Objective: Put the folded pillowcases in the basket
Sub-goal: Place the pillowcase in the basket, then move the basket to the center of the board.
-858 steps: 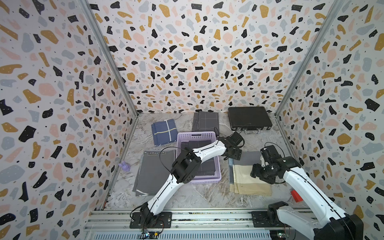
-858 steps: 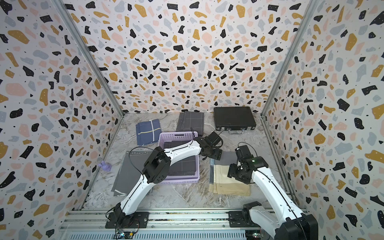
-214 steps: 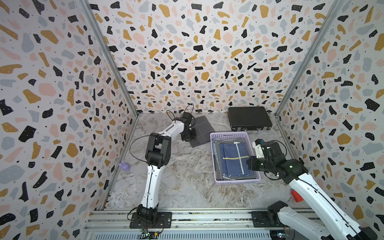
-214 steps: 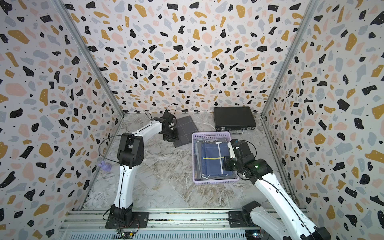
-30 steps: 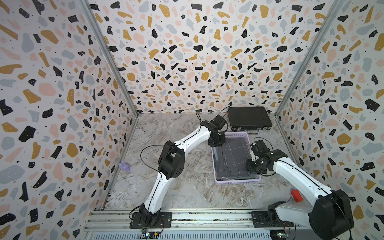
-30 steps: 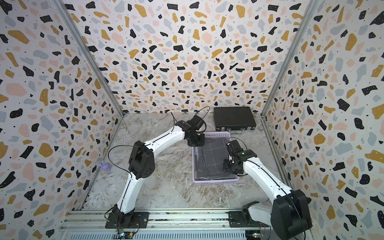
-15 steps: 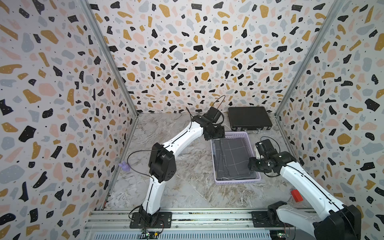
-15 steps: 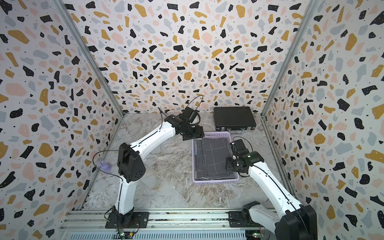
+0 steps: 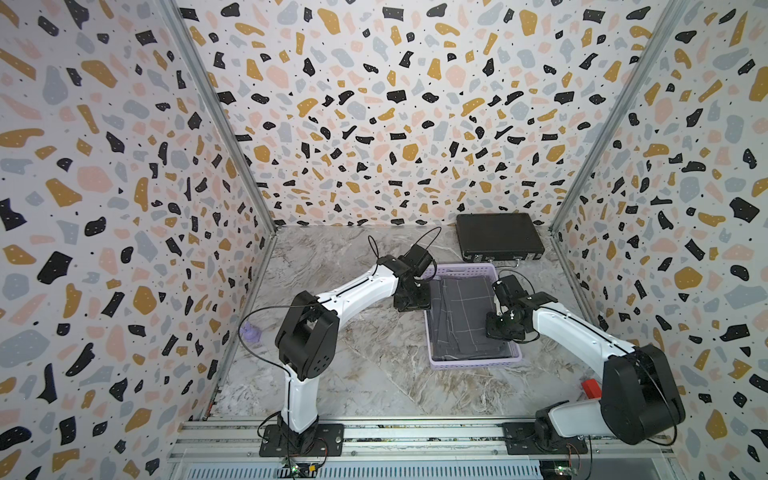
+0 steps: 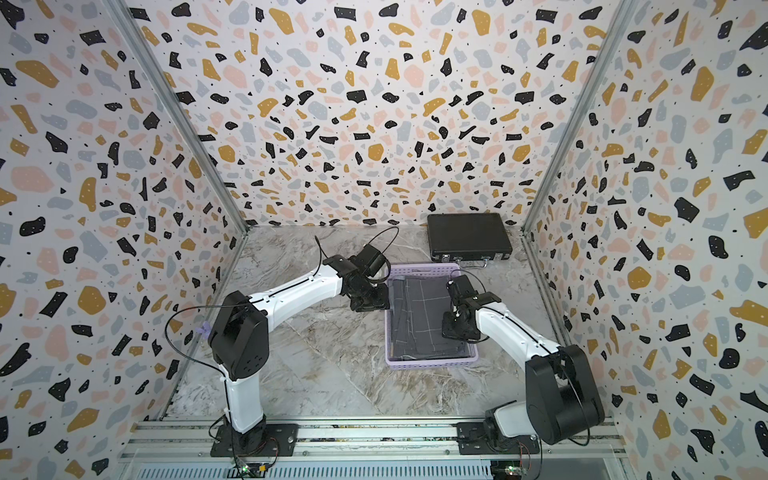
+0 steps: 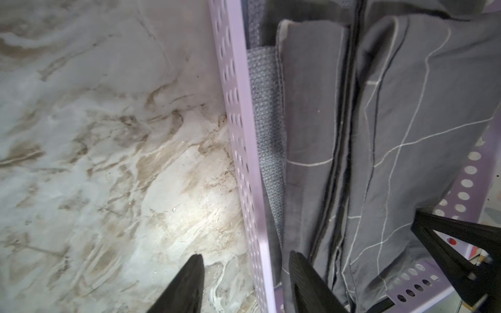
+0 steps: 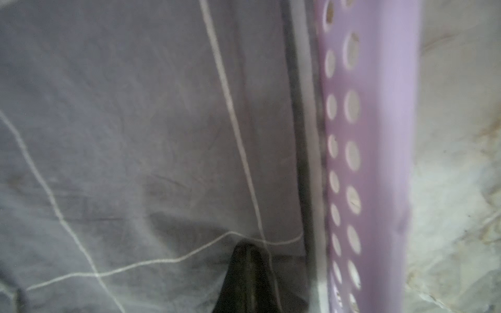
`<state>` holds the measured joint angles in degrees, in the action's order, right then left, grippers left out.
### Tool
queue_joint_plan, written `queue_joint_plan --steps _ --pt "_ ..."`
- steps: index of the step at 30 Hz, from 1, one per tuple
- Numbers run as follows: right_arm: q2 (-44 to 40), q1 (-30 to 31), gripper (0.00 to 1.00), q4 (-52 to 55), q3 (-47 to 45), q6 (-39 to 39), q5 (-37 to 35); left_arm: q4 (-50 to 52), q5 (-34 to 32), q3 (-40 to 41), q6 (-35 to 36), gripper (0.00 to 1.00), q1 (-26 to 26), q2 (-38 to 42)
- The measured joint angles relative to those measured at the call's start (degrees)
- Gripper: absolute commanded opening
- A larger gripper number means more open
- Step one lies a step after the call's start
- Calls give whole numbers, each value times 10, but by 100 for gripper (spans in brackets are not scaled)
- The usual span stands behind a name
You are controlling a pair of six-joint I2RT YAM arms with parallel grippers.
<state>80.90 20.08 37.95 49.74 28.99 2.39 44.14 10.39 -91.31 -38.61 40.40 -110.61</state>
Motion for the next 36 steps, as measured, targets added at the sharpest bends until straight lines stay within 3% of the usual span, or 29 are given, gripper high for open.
queue_joint_plan --steps 3,4,6,7,10,12,17,24,36 --pt "-5 -1 0 -1 0 2 5 -10 6 0 0 54 3 -1" --pt "-15 -1 7 0 0 3 7 -11 9 0 1 53 5 -2" --pt "-42 -1 33 8 1 5 9 -19 14 3 3 47 8 -4" --pt "-59 -1 42 16 3 7 9 -24 14 7 4 44 9 -6" --pt "-119 -1 56 52 21 7 5 -33 12 30 6 33 11 -9" --pt "-165 -1 59 76 43 8 -1 -38 13 50 7 23 12 -9" --pt "-260 -1 61 123 107 12 -16 -50 9 59 6 0 16 -9" --pt "-294 -1 61 172 132 13 -24 1 12 46 49 0 -16 -10" --pt "-301 -1 61 182 119 14 -20 89 -41 107 145 0 -162 72"
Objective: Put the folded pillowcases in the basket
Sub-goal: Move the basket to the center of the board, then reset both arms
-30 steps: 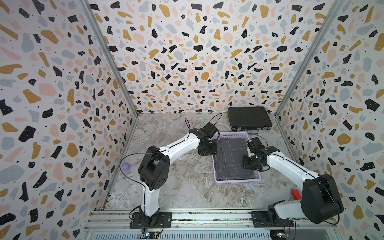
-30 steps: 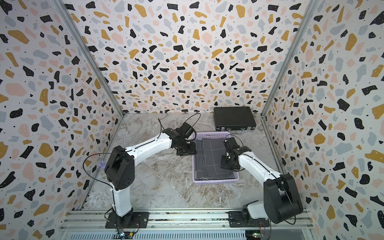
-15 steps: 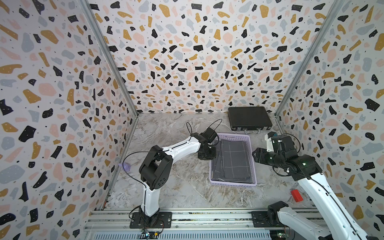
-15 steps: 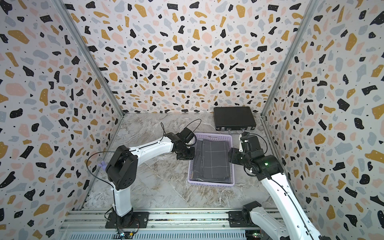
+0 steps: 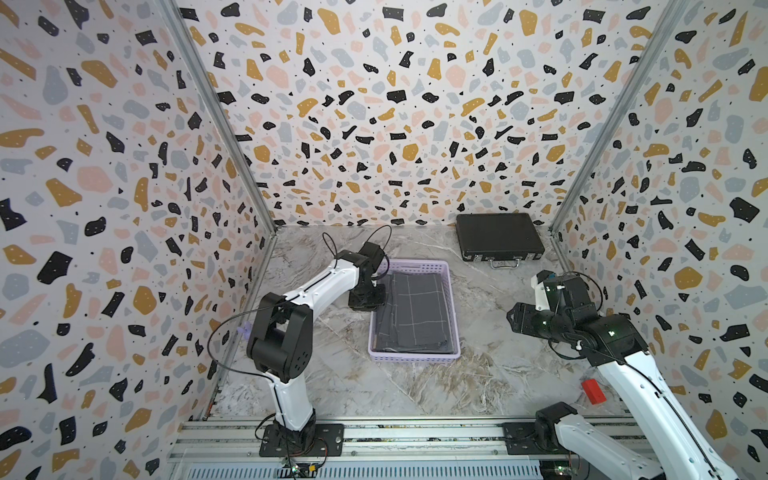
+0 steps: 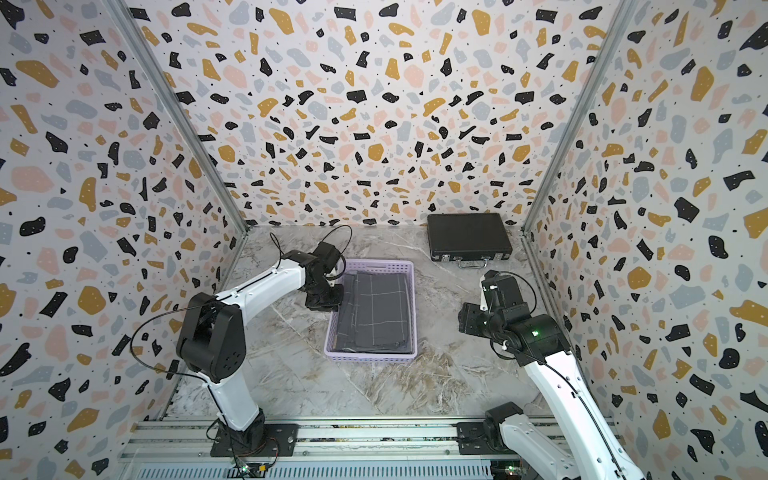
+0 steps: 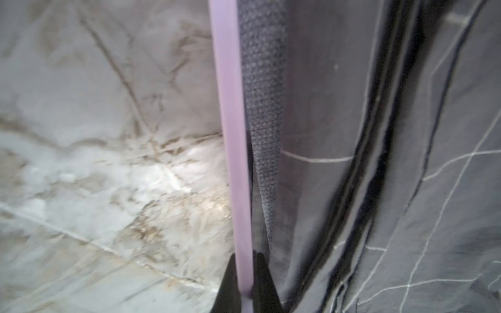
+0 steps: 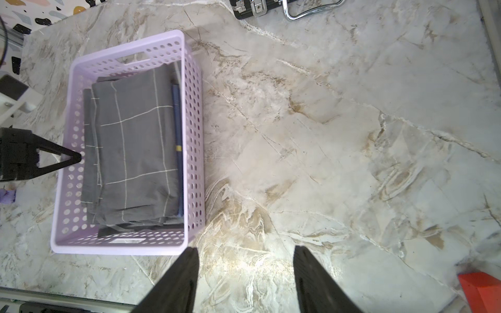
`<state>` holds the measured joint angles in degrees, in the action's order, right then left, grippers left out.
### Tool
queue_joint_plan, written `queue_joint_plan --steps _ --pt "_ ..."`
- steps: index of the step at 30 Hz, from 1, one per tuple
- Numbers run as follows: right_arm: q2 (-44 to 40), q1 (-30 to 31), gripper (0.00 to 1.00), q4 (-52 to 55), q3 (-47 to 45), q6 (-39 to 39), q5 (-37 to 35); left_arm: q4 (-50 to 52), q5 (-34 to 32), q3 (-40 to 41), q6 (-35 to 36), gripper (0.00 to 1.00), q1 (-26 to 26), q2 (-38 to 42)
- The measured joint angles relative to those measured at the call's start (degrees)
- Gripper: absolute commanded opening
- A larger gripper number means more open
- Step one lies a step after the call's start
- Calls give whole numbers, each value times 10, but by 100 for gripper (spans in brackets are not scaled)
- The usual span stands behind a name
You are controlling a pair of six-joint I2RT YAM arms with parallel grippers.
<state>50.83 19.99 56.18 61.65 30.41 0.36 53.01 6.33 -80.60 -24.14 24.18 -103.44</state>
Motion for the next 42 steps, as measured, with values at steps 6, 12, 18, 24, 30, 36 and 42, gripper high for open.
queue_joint_plan --steps 6,12,18,24,30,36,42 --pt "29 0 61 -1 0 0 1 -3 -13 4 26 0 6 1" --pt "27 0 70 -1 0 -3 2 2 -25 4 56 44 7 -2" --pt "21 0 92 0 -3 -11 -4 -1 -10 23 52 100 7 32" --pt "42 0 100 4 15 -38 -12 6 -79 50 49 100 7 149" --pt "45 0 100 -72 51 -62 -41 -44 -274 89 67 100 13 353" --pt "-19 2 100 -322 -114 -217 -13 -326 -302 336 209 100 -11 522" --pt "-23 0 100 -480 -275 -310 -74 -549 -211 525 237 100 -174 471"
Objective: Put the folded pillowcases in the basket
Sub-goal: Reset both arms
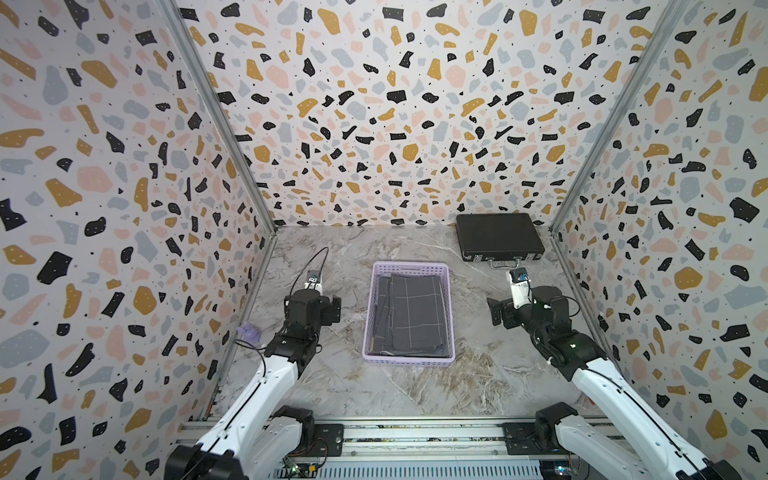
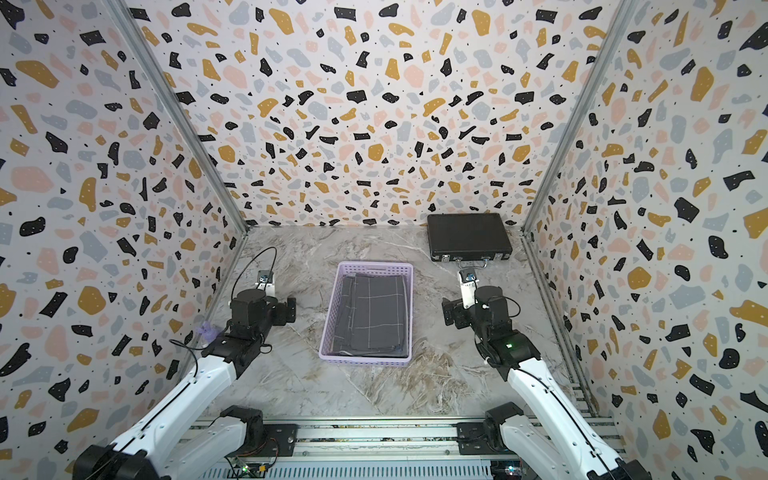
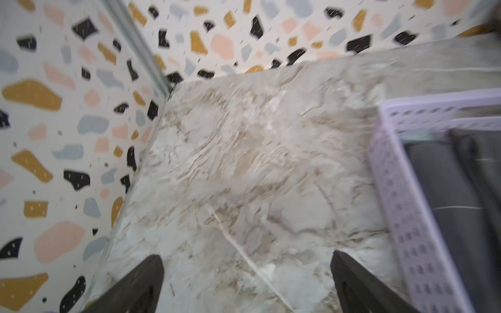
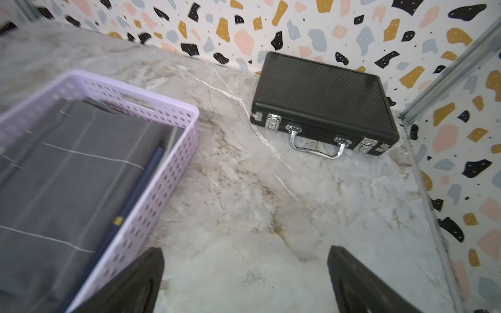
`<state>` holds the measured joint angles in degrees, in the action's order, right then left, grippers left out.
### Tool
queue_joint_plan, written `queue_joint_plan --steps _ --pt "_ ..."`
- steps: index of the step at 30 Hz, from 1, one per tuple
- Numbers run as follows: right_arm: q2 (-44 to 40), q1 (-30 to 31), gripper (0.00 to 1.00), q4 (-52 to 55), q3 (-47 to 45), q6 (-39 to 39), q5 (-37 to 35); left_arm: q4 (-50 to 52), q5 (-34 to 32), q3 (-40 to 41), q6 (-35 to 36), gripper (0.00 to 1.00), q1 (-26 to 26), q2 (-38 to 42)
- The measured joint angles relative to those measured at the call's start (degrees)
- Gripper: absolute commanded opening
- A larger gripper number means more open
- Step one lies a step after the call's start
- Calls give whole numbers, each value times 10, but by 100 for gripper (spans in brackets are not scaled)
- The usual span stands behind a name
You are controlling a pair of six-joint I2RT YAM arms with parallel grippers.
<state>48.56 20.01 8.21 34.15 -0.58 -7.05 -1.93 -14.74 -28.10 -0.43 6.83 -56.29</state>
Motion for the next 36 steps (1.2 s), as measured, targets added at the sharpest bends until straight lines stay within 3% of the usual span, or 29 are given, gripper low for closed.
queue_joint_plan --steps 3,11,18,21,26,36 --pt "3 -7 100 -50 -45 -8 -27 -68 15 25 -3 100 -31 -57" --pt "39 -19 100 -215 -121 -15 -92 -375 16 136 -26 100 -33 -245" --pt "110 -58 100 -356 -181 -48 -102 -421 23 122 -23 100 -27 -248" --pt "187 -90 100 -424 -181 -45 -101 -433 23 121 -23 100 -26 -245" --pt "377 -116 100 -625 -200 -50 -87 -434 23 121 -23 100 -26 -245" --pt "395 -150 100 -613 -152 -20 -84 -421 86 99 2 100 -26 -245"
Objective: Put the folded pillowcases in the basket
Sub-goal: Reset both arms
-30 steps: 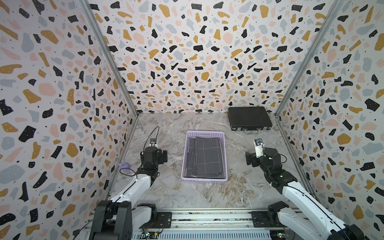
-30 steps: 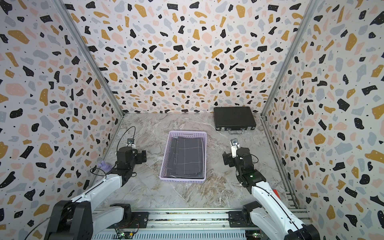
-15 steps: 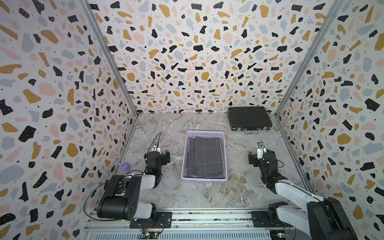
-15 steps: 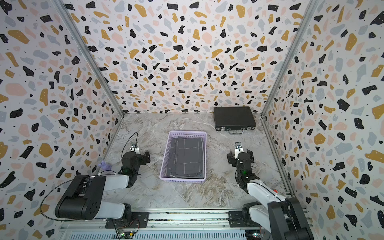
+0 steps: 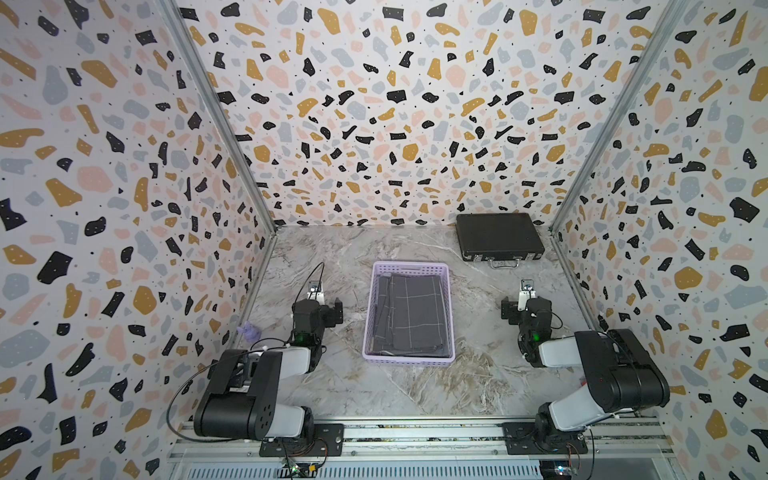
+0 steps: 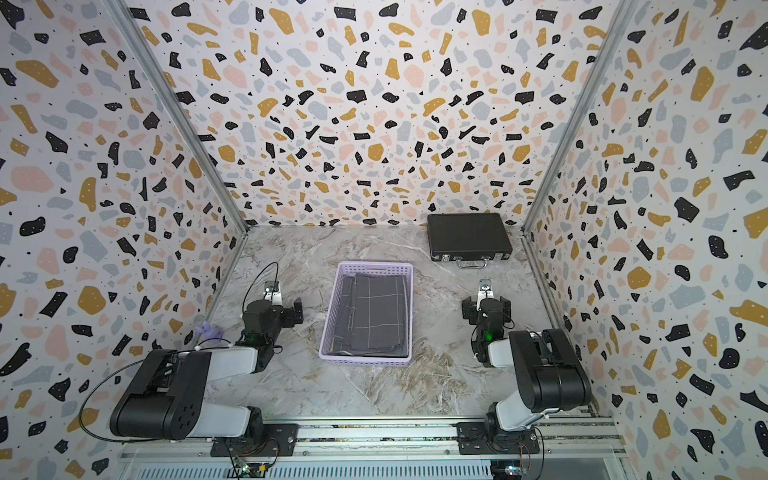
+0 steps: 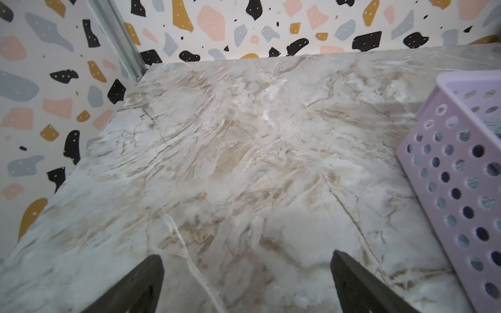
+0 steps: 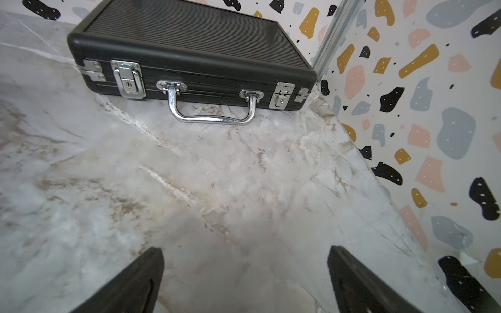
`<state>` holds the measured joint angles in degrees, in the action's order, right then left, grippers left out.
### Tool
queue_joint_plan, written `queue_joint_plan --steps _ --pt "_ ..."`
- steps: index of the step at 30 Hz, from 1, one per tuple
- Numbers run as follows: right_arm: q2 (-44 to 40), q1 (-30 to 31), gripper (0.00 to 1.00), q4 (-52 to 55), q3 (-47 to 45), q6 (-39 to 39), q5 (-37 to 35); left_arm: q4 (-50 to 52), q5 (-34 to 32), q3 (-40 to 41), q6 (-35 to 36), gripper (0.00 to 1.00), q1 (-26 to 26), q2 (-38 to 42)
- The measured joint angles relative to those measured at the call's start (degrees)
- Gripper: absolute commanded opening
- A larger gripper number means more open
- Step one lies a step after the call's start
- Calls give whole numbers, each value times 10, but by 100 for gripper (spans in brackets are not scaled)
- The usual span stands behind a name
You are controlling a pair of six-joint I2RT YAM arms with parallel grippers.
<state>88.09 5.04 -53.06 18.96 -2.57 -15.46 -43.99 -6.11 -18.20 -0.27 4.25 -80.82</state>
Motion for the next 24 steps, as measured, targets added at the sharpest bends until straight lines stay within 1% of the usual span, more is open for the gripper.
queue_joint_plan --steps 7,24 --pt "0 -4 100 10 1 9 7 2 23 -3 10 100 0 0" --pt "0 -4 100 9 1 10 9 2 32 -3 14 100 3 -1"
